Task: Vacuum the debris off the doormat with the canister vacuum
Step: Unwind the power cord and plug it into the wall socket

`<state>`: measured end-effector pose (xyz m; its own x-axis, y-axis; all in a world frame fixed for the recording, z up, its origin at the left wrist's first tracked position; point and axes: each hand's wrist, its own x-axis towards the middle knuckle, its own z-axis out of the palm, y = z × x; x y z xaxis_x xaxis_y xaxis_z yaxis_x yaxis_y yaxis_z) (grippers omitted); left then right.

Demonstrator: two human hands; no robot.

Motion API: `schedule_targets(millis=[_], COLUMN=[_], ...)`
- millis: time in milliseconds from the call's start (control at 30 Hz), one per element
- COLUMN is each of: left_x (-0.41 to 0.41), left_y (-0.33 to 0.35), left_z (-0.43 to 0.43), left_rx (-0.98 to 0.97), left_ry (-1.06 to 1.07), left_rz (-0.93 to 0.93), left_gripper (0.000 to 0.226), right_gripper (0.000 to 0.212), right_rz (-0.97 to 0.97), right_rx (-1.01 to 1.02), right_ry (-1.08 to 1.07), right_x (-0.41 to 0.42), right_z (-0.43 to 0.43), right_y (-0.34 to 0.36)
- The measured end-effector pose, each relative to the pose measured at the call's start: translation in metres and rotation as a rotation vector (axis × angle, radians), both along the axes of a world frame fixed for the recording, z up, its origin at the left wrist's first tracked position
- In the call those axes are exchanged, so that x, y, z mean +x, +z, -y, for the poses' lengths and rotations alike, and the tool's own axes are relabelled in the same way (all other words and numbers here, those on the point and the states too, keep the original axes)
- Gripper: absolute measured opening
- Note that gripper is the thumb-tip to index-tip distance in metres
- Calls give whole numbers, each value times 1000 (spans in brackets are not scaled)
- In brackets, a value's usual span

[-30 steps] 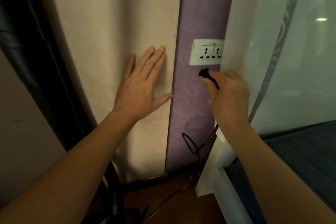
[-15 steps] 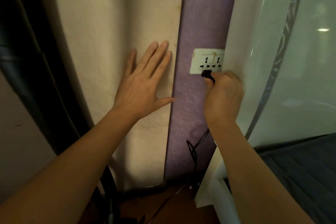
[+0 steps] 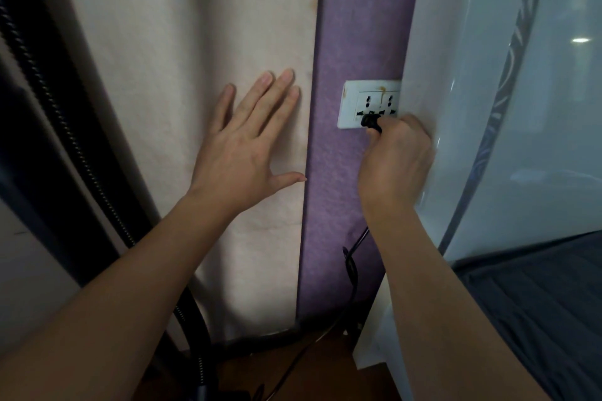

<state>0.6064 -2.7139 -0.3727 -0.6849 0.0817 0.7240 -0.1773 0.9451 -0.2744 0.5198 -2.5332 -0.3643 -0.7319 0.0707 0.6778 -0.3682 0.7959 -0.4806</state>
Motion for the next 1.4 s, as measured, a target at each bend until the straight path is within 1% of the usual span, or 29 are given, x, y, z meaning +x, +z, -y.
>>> schedule_targets(millis=[133, 667, 967, 1133, 1267, 1333, 1400], left_x=[1, 1, 1, 0, 3, 3, 4], left_y=[1, -1, 0, 1, 0, 0, 2], left_z=[-1, 0, 0, 1, 2, 2, 3], left_rx=[0, -1, 9, 7, 9, 10, 8], left_ry=[-7, -27, -48, -48, -41, -38, -33], left_rz=[-6, -34, -37, -30, -17, -17, -9], left_gripper=[114, 113, 113, 113, 113, 113, 114], right_gripper=[18, 15, 16, 12, 10, 15, 16], right_rz=[28, 16, 12, 26, 53, 78, 97], right_rx=[31, 183, 177, 136, 128, 97, 58], right_ry=[3, -6, -20, 21, 64, 62, 23], right_x=[0, -8, -11, -21, -12, -4, -4], right_z=[0, -1, 2, 10, 8, 5, 5], right_y=[6, 11, 12, 16, 15, 13, 13])
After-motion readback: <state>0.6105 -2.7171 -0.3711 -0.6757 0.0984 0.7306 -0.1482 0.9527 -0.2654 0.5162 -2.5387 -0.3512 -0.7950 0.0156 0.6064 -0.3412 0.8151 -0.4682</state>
